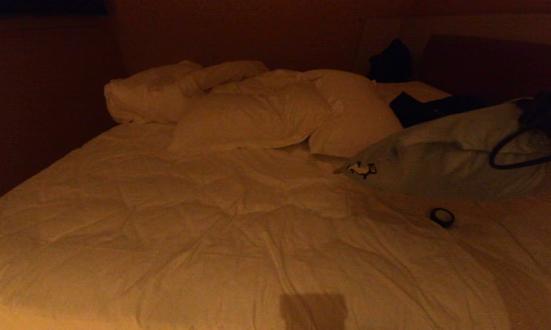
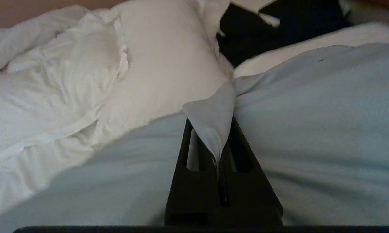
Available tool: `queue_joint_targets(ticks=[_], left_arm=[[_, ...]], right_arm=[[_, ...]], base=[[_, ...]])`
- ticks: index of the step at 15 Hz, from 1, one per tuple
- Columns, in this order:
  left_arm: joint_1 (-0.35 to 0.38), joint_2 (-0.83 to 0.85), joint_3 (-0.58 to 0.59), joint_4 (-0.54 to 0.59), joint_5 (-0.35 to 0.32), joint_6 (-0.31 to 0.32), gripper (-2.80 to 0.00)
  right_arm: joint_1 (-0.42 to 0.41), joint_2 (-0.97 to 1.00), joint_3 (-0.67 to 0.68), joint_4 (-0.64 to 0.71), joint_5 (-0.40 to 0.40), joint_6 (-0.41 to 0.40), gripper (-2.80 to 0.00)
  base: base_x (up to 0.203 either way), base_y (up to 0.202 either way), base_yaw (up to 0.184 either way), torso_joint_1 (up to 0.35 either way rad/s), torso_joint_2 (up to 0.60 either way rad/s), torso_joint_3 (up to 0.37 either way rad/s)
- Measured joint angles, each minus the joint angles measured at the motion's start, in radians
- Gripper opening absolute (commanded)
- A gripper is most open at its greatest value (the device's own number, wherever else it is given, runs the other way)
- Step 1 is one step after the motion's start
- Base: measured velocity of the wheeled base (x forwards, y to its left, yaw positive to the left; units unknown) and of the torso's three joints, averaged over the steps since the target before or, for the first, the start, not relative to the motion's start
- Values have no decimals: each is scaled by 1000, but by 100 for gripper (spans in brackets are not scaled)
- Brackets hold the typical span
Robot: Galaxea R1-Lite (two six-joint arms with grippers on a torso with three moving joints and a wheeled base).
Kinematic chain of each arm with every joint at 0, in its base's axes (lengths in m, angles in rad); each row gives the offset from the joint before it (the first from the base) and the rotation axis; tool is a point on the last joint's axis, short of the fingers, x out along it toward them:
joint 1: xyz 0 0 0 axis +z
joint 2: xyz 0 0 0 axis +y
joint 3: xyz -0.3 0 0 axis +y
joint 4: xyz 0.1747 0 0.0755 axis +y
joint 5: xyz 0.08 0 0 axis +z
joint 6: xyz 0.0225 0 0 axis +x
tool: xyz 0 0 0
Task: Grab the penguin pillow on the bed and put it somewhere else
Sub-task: Move to the head of the bed, then place the pillow at the bedside
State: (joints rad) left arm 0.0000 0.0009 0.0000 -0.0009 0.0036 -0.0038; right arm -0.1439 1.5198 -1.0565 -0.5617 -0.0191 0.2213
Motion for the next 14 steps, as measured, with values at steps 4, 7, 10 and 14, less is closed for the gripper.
queue_joint_targets(ticks=[4, 7, 10, 14], left_arm=[[0, 0, 0, -2, -3, 2, -280], [0, 0, 0, -2, -3, 3, -280], [0, 0, 0, -2, -2, 3, -280], [0, 0, 0, -2, -3, 3, -280]], right_arm=[[-77, -2, -19, 2, 19, 10, -280], [-151, -5, -29, 3, 67, 46, -280], [-243, -3, -40, 7, 151, 98, -280], [-341, 14, -80, 44, 324, 186, -280]], base=[[0, 0, 0, 0, 0, 0], [0, 0, 0, 0, 0, 0], [0, 0, 0, 0, 0, 0], [0, 0, 0, 0, 0, 0]])
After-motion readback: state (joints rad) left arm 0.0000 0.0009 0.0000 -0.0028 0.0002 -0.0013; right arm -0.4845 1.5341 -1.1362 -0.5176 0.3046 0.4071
